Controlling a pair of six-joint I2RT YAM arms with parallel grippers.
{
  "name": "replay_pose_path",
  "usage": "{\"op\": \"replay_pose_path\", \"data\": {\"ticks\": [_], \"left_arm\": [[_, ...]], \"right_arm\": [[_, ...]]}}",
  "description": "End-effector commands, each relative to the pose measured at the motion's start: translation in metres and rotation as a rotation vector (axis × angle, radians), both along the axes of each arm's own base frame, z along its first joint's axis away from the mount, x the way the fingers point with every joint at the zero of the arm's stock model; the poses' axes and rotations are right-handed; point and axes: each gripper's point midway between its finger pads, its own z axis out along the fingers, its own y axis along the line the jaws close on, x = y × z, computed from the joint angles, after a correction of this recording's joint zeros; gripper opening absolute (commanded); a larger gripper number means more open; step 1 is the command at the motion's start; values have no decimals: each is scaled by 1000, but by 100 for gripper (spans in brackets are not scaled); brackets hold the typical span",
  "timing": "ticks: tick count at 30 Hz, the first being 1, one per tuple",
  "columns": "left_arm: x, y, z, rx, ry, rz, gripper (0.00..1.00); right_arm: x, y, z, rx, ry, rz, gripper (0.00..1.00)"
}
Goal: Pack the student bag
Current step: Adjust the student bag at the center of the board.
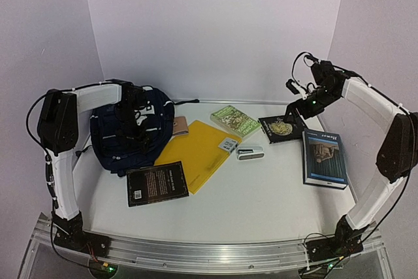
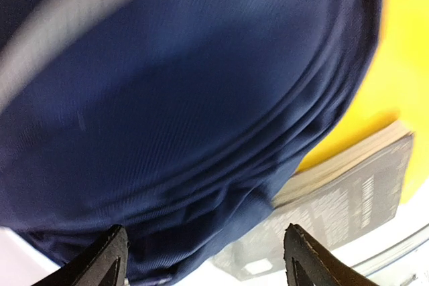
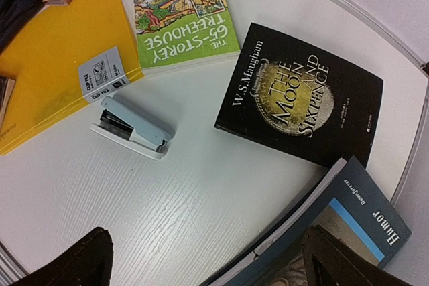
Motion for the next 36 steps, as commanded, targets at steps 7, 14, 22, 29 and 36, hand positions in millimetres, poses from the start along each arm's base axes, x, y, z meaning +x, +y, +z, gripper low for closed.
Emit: {"op": "replay_pose_path", "data": {"ticks": [7, 14, 22, 29, 36], "left_arm": [[-52, 9, -39, -5, 152, 20, 64], [-44, -42, -24, -127, 116, -45, 4], [-41, -155, -15, -298, 123, -171, 0], [-35, -246, 2, -453, 95, -270, 0], [-39, -256, 18, -427, 46, -319, 0]], "right_arm": [[-9, -2, 15, 8, -33, 4, 98], [-9, -1, 15, 9, -33, 4, 98], [-8, -2, 16, 9, -37, 2, 98], [-9, -2, 15, 5, -35, 0, 98], [-9, 1, 15, 23, -31, 10, 98]]}}
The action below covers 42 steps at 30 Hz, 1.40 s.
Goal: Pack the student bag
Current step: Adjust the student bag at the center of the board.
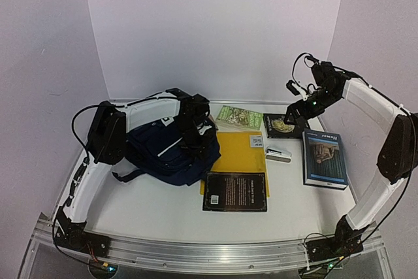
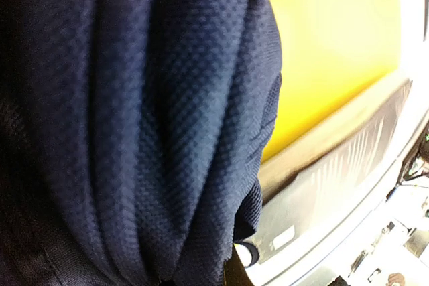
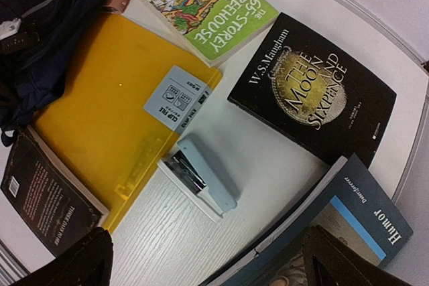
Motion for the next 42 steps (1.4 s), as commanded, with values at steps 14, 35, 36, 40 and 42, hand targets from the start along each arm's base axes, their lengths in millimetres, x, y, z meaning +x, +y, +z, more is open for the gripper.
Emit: {"op": "replay_pose_path", "data": {"ticks": [14, 35, 36, 40, 42], "left_arm": [[-49, 82, 78, 92, -162, 23, 11], [-46, 145, 104, 77, -251, 325, 70], [-39, 144, 105, 76, -269, 345, 71], [-6, 132, 107, 66, -326, 385, 71], [7, 119, 102, 63, -324, 372, 71]], "right_arm": [[-16, 80, 21, 292, 94, 134, 98], [-7, 209, -16, 354, 173, 270, 98], [-4, 212, -17, 351, 169, 264, 98], [3, 221, -21, 353, 162, 246, 98], [5, 224, -23, 353, 163, 241, 97]]}}
